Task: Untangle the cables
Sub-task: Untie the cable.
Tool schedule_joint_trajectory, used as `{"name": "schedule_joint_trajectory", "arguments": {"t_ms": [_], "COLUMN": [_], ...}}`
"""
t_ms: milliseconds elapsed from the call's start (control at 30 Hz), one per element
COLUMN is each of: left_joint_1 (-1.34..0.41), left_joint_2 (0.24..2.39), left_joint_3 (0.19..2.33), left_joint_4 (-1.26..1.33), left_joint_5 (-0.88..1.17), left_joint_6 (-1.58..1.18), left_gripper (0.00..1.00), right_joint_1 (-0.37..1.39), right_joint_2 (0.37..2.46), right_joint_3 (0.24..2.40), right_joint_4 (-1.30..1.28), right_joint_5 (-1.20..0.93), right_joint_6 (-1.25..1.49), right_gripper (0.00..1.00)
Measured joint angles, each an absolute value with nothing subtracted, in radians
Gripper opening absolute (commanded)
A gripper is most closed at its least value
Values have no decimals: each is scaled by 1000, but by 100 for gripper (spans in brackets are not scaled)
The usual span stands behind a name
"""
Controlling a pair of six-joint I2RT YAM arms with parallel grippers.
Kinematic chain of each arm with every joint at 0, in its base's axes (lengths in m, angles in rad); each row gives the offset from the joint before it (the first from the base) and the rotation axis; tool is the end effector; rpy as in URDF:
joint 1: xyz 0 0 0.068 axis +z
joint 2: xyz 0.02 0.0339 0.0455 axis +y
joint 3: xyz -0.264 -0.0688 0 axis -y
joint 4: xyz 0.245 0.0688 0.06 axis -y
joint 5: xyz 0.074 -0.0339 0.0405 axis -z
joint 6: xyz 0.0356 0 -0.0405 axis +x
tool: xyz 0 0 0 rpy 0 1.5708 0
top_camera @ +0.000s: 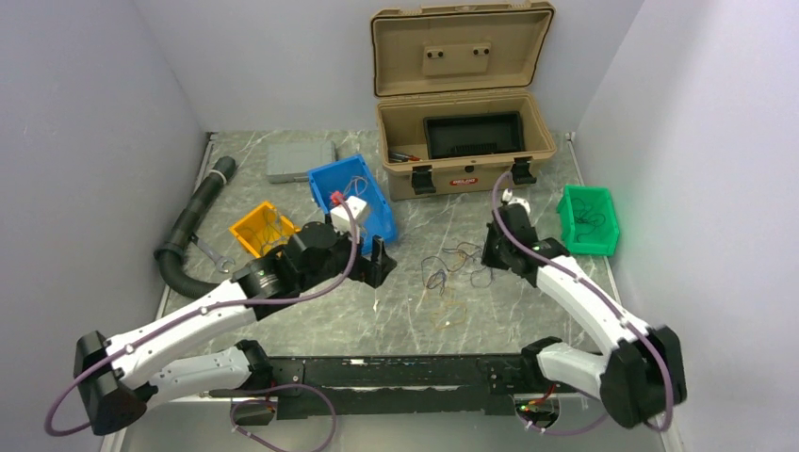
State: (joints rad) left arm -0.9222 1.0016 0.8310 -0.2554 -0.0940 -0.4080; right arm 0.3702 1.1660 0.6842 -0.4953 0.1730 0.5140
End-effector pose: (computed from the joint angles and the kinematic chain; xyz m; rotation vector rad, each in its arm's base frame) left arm 0.1410 -0.1805 0.3082 0.4670 2.0238 -0.7487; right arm 0.2091 0.0746 0.2054 0.2487 2.5191 0.1328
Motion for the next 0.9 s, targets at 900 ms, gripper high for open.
{"name": "schedule_joint_trajectory", "arguments": {"t_ms": [900], "left_joint_1": [-897], "left_joint_2": [784], "left_joint_3": [817], "left_joint_4": [-128], "left_joint_5": [-43], "left_joint_6": [-296], "left_gripper": [99], "right_joint_1": [370], "right_joint_2": [958], "right_joint_3": [1500], "right_joint_4": [-604], "right_joint_5": [-364], "right_joint_6": [521], "right_gripper": [0]}}
